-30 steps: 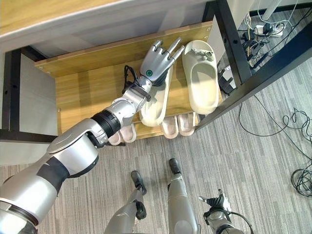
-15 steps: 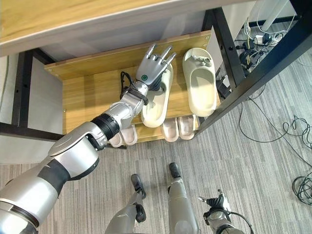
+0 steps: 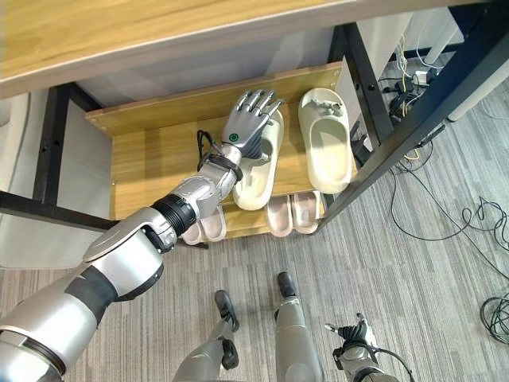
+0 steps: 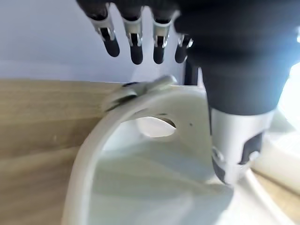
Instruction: Arrange the slippers neatly on the shoe rack.
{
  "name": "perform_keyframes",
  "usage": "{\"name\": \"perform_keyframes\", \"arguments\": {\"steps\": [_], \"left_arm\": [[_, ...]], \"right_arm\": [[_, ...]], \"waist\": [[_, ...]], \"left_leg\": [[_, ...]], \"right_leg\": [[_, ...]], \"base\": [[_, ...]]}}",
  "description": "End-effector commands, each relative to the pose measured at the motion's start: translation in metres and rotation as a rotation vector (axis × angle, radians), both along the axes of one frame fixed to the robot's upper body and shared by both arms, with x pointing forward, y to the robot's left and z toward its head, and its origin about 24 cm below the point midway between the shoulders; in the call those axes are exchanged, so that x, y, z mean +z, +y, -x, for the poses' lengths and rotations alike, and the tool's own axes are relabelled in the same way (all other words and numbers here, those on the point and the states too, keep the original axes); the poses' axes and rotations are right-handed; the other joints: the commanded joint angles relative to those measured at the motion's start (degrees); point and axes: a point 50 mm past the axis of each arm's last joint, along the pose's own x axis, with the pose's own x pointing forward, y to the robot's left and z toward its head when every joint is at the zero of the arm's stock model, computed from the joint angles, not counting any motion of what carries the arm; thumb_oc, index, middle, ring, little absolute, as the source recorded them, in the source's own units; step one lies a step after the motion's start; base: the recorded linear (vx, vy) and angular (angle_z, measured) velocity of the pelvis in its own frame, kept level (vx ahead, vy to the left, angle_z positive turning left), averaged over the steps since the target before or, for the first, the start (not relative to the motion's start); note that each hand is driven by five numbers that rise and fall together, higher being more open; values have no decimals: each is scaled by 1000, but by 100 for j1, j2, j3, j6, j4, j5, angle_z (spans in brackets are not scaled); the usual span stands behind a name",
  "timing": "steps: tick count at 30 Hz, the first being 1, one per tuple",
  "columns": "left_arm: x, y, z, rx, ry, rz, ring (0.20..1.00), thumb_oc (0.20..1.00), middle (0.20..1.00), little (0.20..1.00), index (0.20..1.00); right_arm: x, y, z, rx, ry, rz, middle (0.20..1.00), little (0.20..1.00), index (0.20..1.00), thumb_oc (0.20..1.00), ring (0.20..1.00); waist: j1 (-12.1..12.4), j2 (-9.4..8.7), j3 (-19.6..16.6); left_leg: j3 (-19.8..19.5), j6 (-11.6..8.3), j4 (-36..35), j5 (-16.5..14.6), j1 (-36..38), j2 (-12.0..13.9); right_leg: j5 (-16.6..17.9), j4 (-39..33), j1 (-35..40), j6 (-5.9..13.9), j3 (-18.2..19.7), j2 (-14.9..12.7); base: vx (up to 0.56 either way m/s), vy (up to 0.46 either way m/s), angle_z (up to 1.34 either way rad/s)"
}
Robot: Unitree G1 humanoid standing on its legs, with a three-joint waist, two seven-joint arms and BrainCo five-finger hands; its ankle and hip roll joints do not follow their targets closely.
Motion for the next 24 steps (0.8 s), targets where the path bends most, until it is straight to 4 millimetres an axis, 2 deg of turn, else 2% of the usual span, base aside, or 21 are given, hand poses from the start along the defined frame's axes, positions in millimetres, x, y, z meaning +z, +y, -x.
{"name": "perform_keyframes", "arguments": {"steps": [1,10,15,24], "left_arm": [[28,2,-4,-9,-22,150,1000,1000,1000,1000,1000],[19,18,-5,-21,32,196,1000,1000,1000,1000,1000],[6,34,-3,-50,118,271,1000,1000,1000,1000,1000],[-2,41,-1,-109,266,427,1000,1000,1000,1000,1000]], "right_arm": [[3,-21,9,-58,34,40,1000,1000,1000,1000,1000],[3,-21,10,-56,42,28,1000,1000,1000,1000,1000],[0,-20,15,-65,60,1,1000,1000,1000,1000,1000],[-1,-17,15,-78,71,-25,1000,1000,1000,1000,1000]], "waist": [[16,-14,340],[117,-25,273],[217,-62,238],[273,-58,270]], "left_leg": [[-212,-201,313,-561,-51,-114],[-280,-201,397,-580,42,-96],[-344,-208,526,-632,183,-79],[-402,-203,555,-598,230,-78]], "right_leg": [[175,-1028,452,65,-567,-52],[131,-1036,659,50,-620,-43],[70,-1013,905,30,-659,-33],[55,-984,972,19,-714,-44]], "base": [[2,-4,13],[-3,-6,3],[9,-9,5],[-5,-8,4]]}}
